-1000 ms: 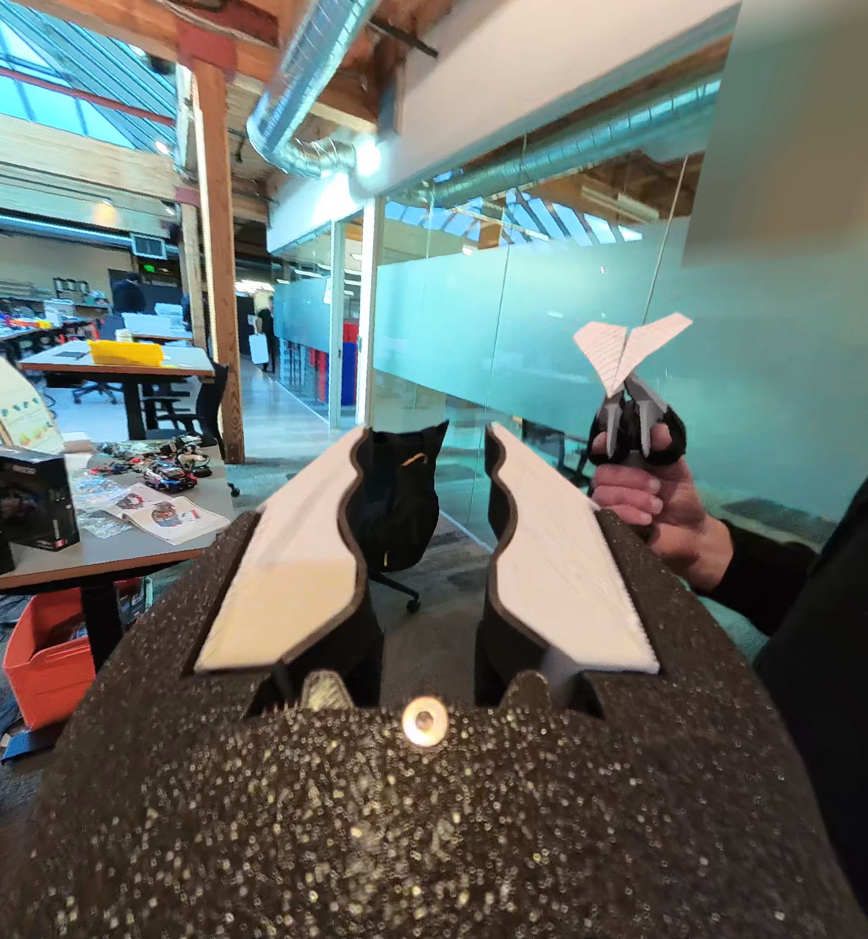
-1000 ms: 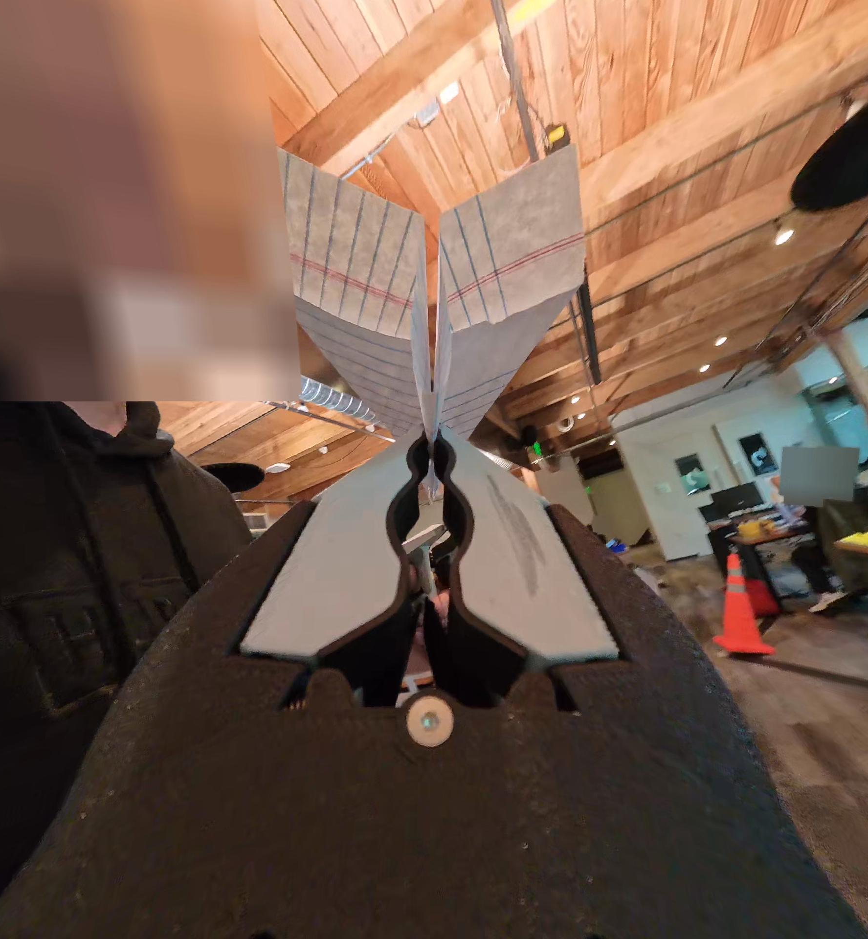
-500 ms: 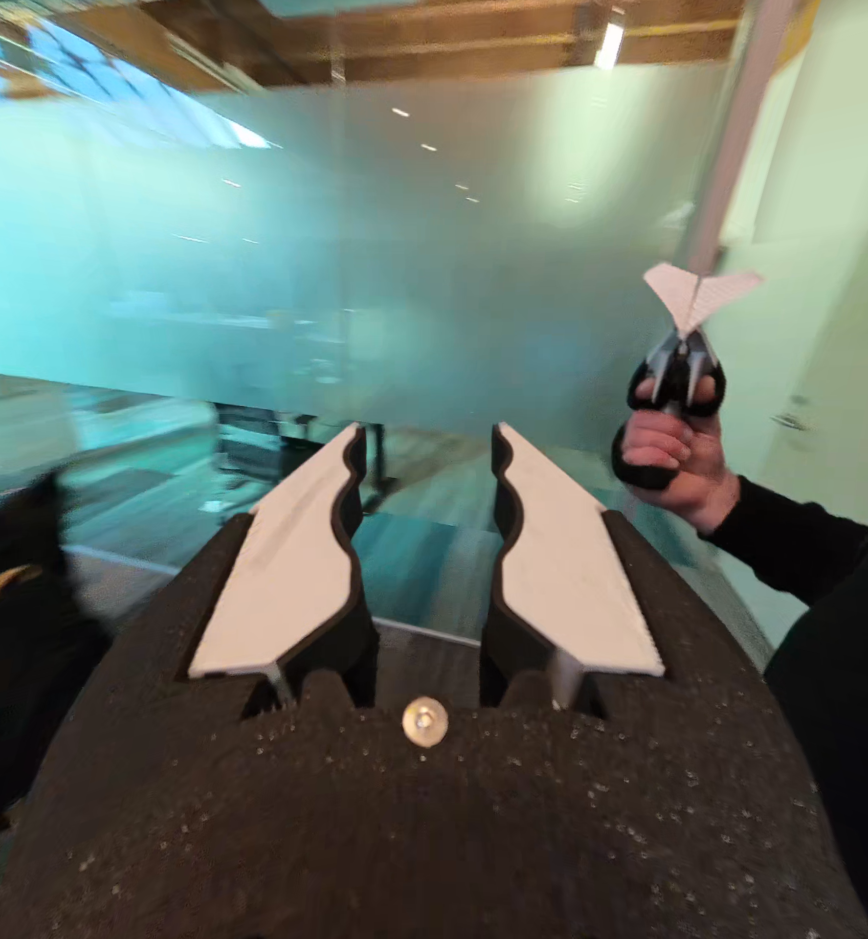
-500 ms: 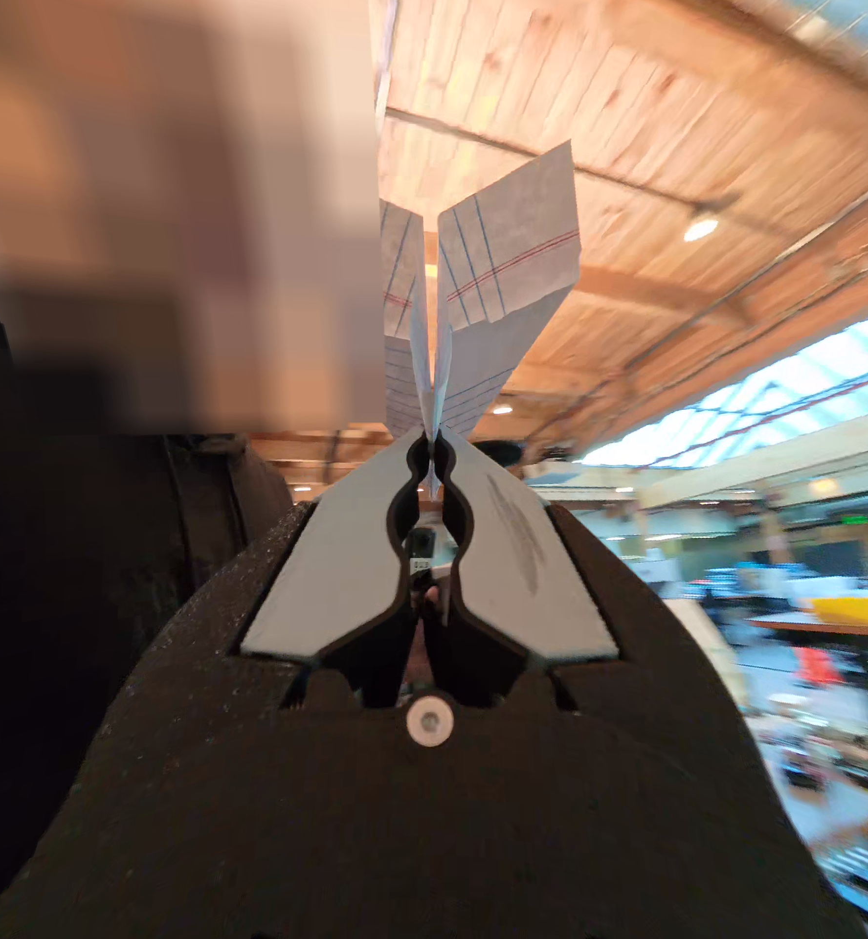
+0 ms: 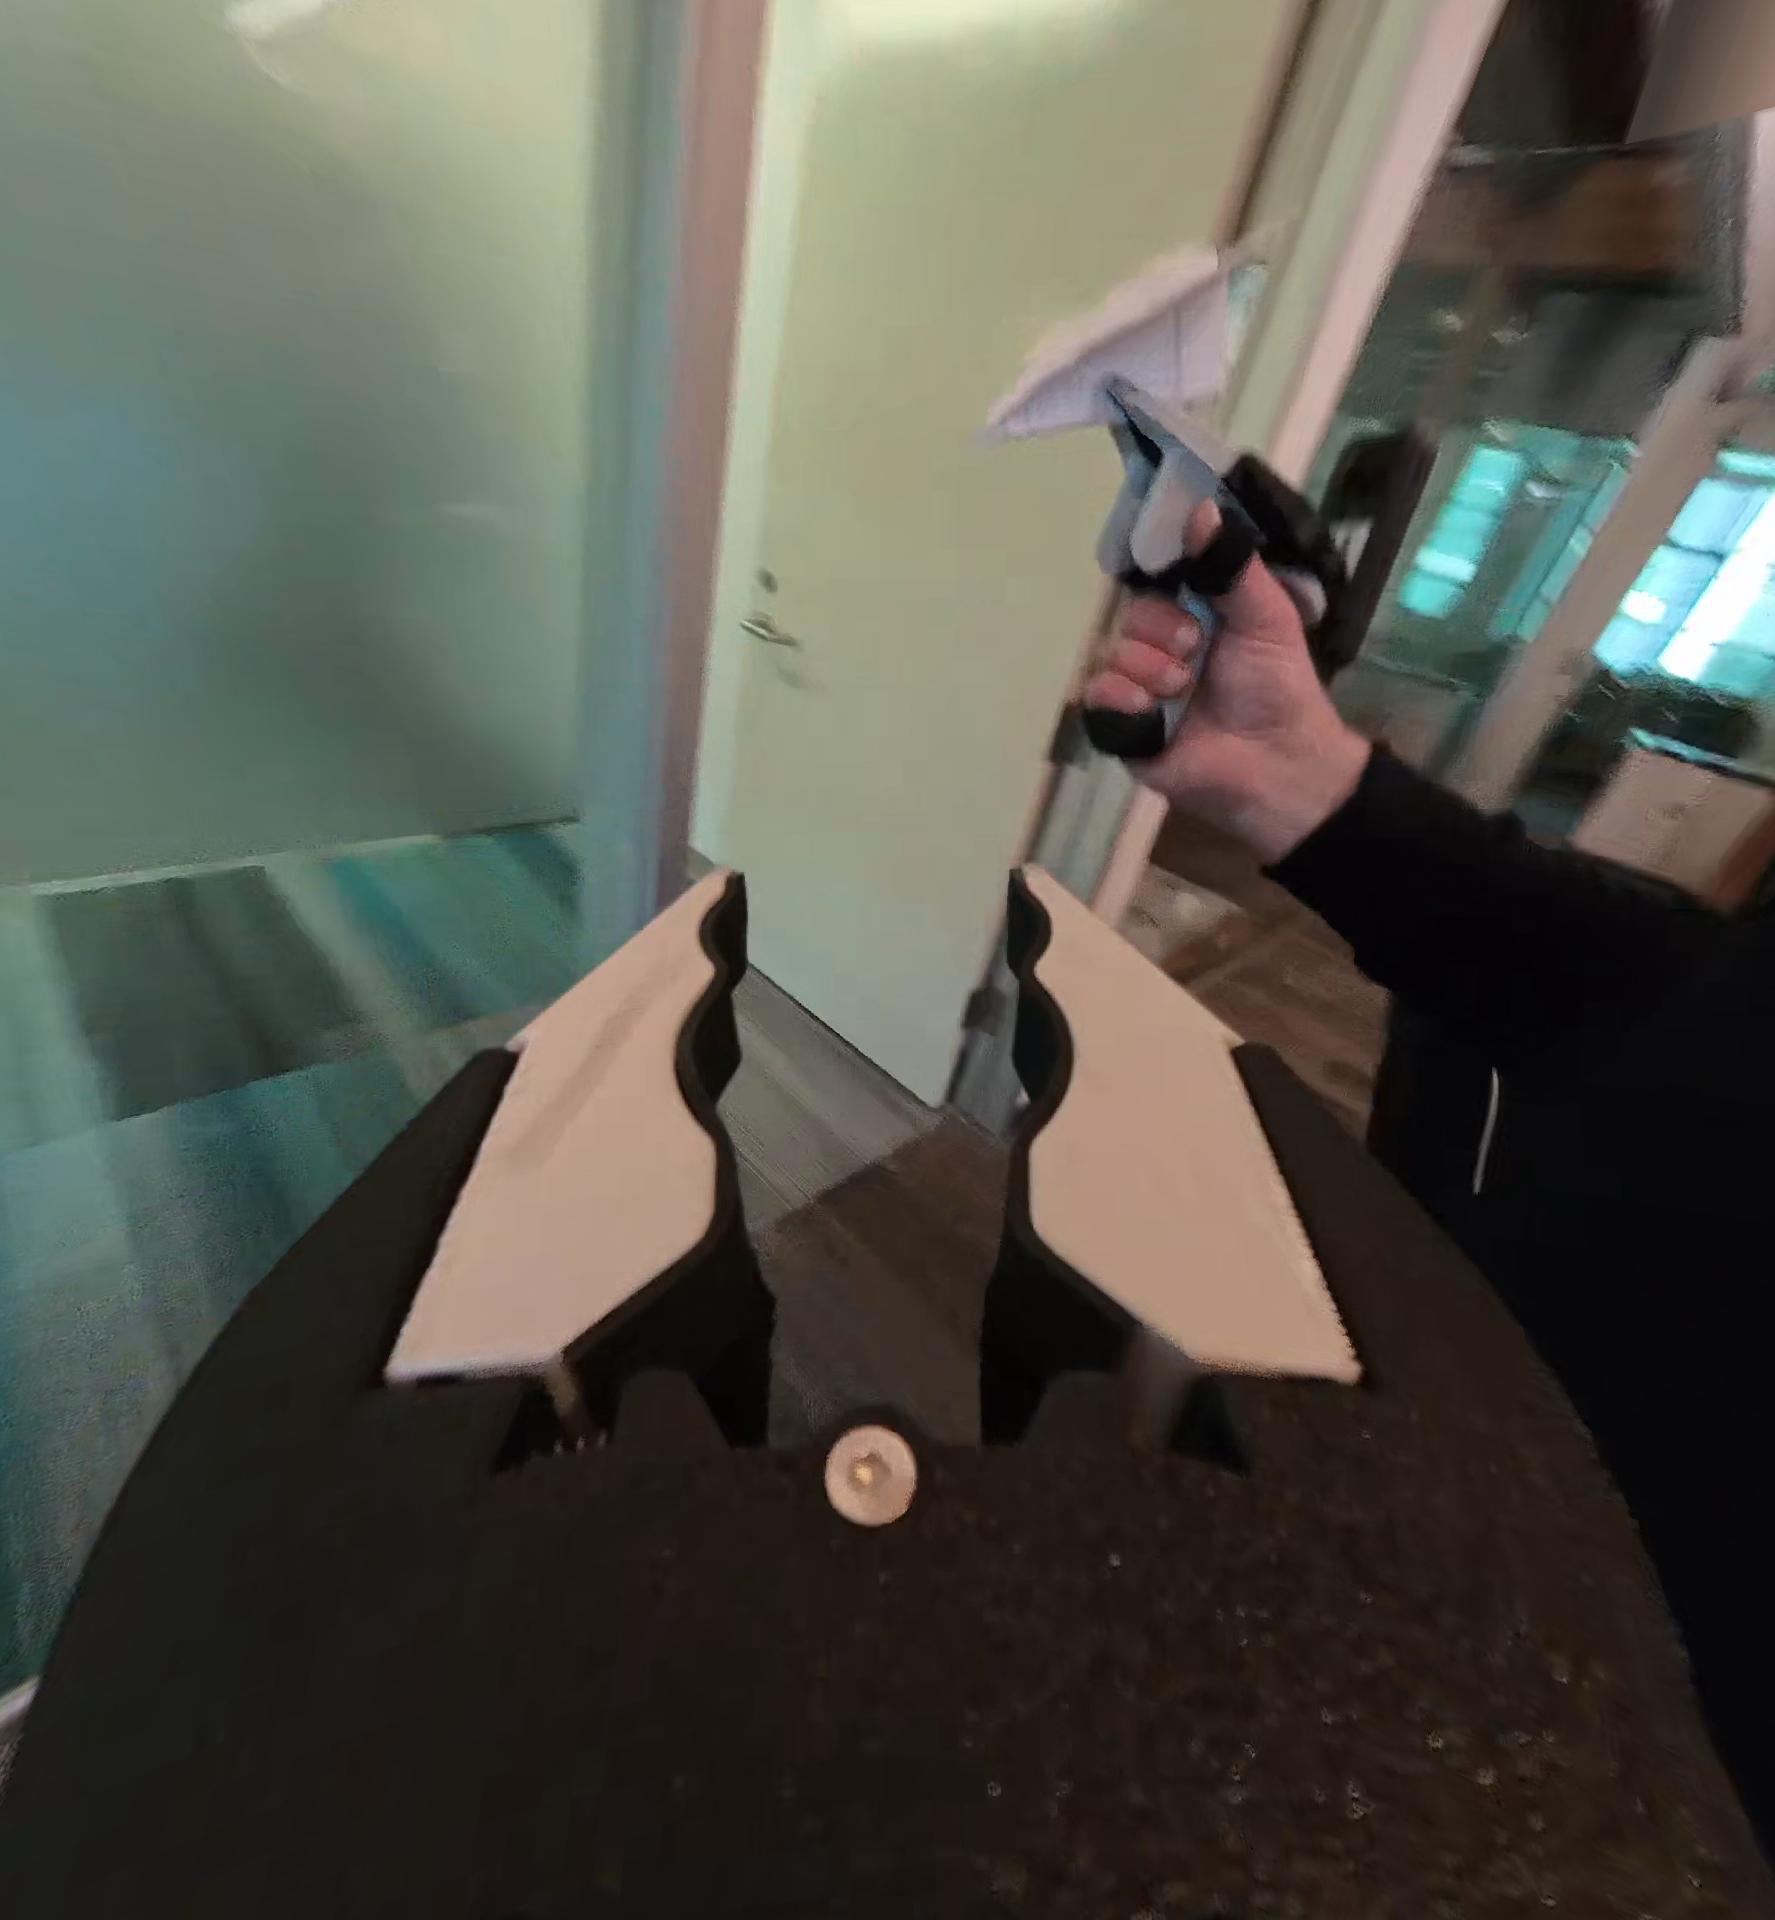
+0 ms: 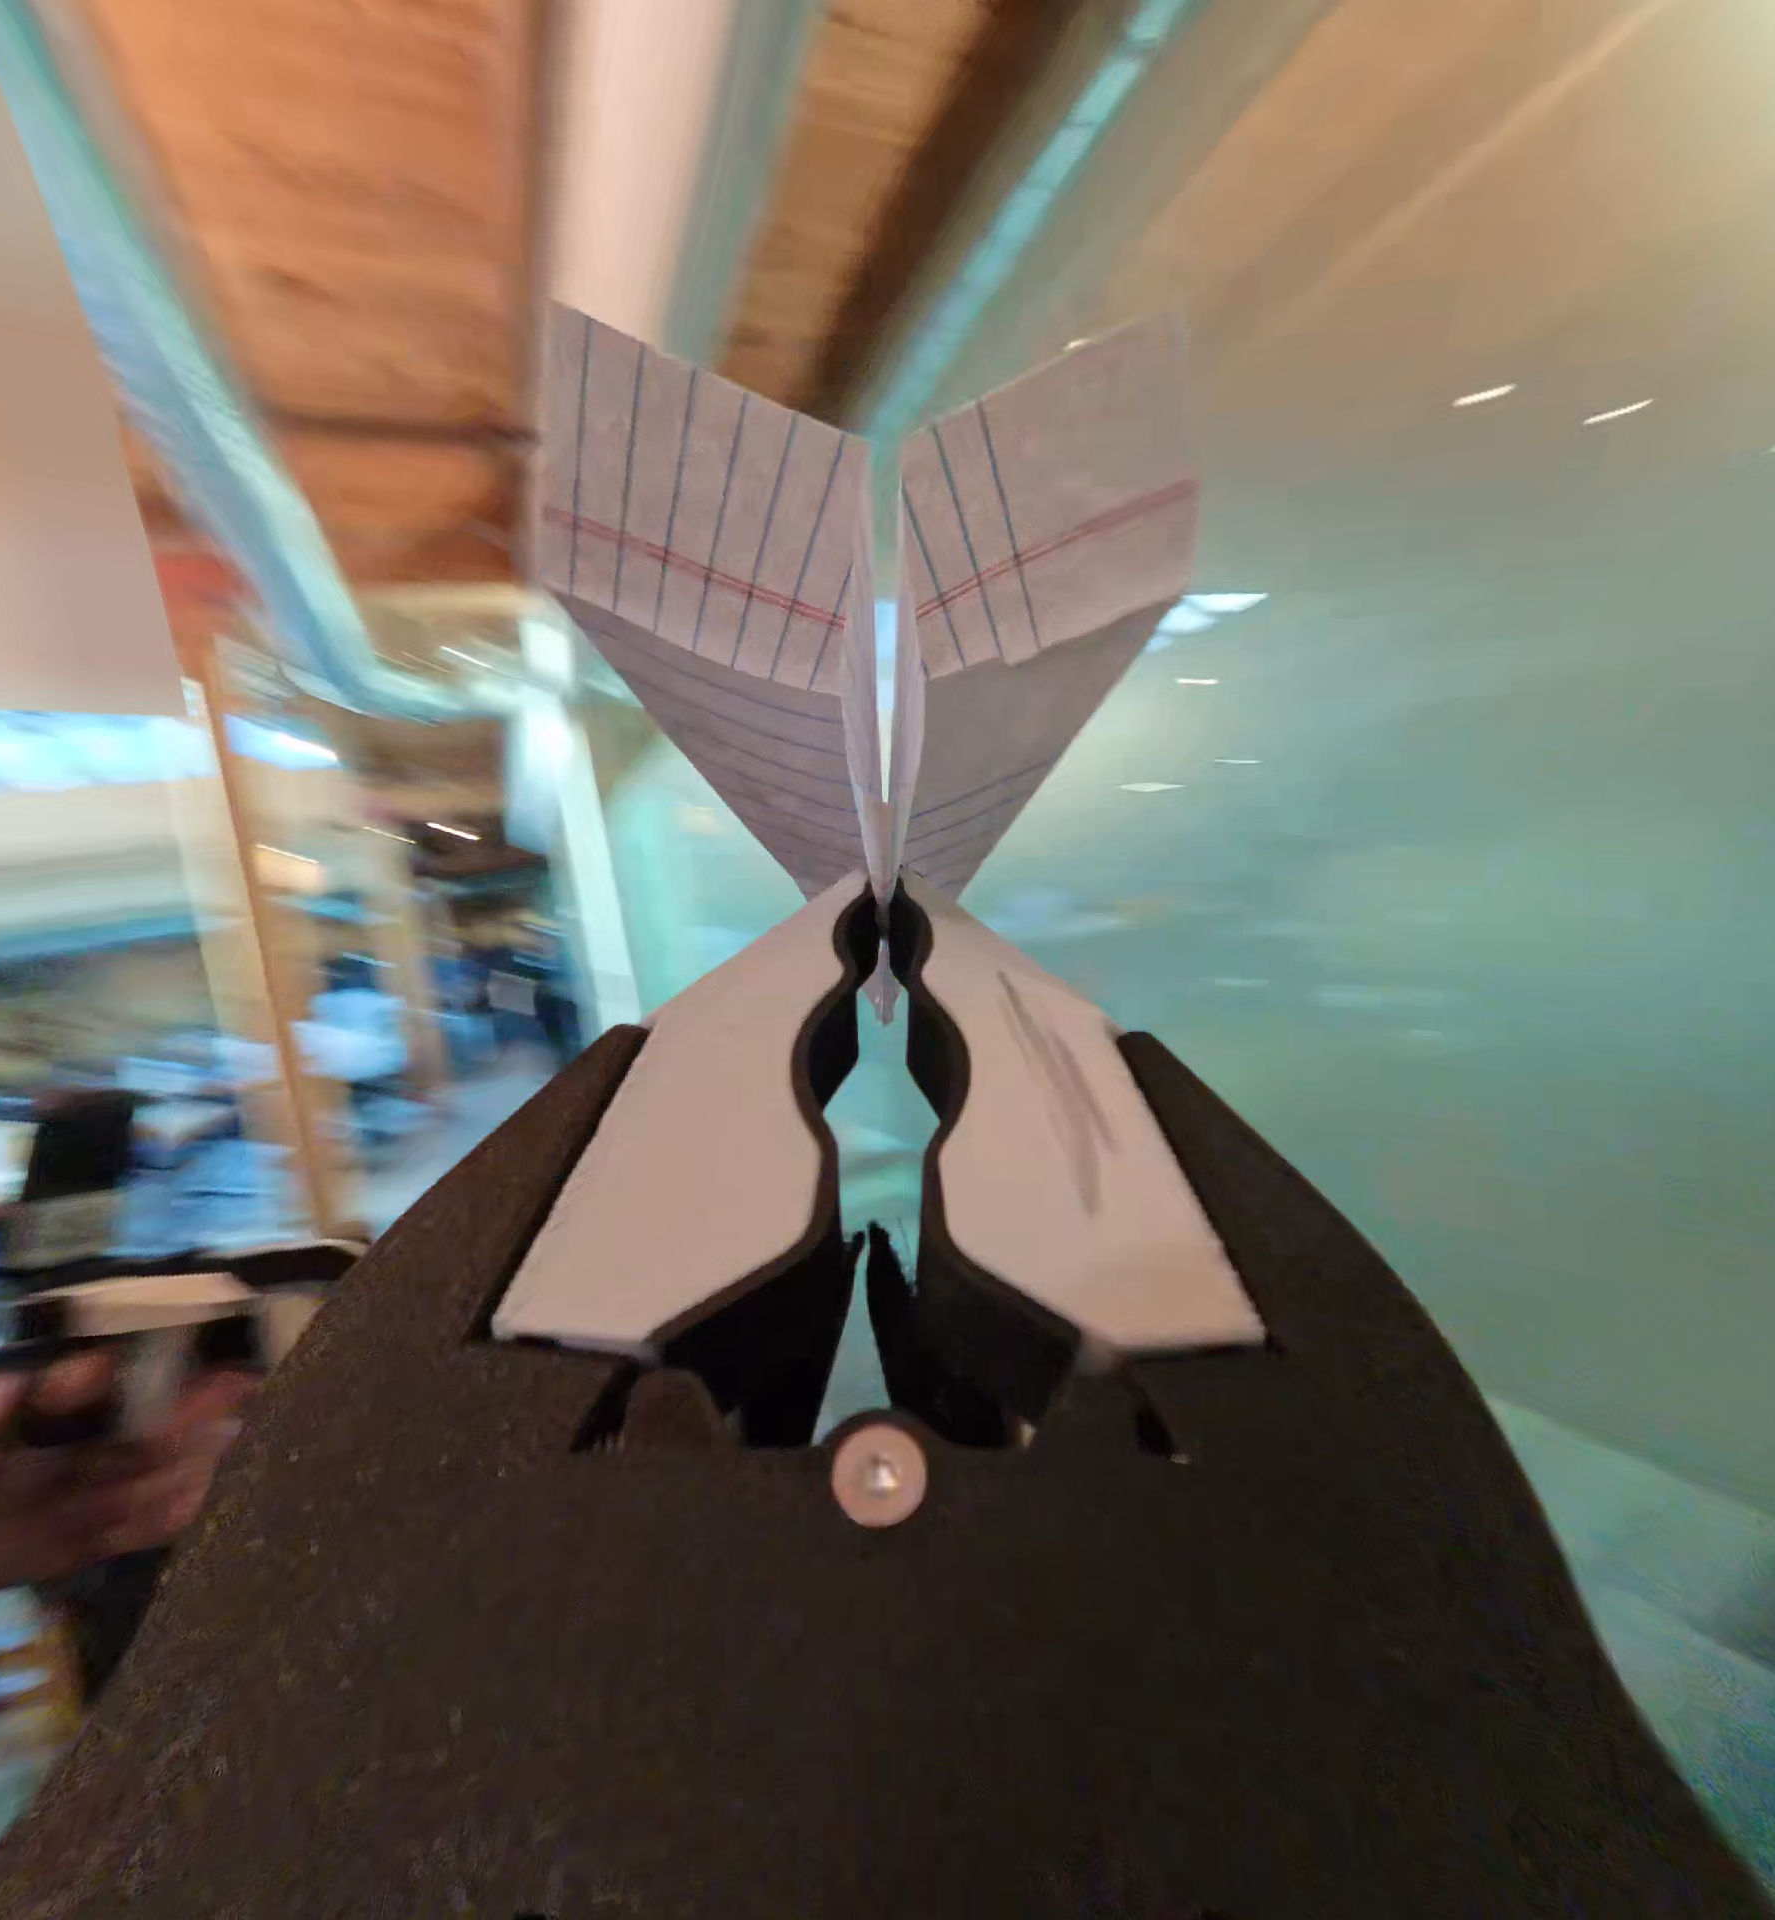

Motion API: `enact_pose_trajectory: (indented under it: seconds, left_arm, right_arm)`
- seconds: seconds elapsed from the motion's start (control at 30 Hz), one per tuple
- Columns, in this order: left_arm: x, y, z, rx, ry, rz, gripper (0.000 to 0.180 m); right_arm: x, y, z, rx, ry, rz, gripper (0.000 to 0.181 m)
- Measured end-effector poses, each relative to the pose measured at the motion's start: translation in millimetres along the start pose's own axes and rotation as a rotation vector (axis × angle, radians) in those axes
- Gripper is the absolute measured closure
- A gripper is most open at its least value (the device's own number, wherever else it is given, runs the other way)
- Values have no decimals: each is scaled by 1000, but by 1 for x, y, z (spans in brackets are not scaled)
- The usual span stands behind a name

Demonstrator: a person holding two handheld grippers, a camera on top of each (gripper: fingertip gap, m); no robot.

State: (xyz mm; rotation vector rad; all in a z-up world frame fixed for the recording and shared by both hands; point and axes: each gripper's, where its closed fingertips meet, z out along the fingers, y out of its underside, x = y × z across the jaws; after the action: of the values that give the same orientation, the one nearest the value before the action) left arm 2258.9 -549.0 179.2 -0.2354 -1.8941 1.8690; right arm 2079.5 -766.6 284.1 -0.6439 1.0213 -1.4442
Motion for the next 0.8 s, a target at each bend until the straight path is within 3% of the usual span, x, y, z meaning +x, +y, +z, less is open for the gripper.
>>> enact_pose_trajectory:
  seconds: [0.17,0.3,0.4,0.57,0.67,0.8]
  left_arm:
    - [23,26,165,-177,313,36,131]
    - [76,67,297,-272,550,91,130]
    - [114,88,400,-275,669,77,131]
    - [145,78,607,-232,653,36,137]
    - [149,41,722,-178,697,-98,135]
    - [136,-12,858,3,797,-284,133]
  right_arm:
    - [143,-51,-53,-305,607,-585,181]
    - [236,-103,-112,-417,838,-874,181]
    - [313,-143,-151,-398,897,-1003,181]
    - [446,-193,-174,-313,749,-855,181]
    - [492,-224,-164,-195,582,-650,181]
    - [560,-256,-152,51,383,-250,181]
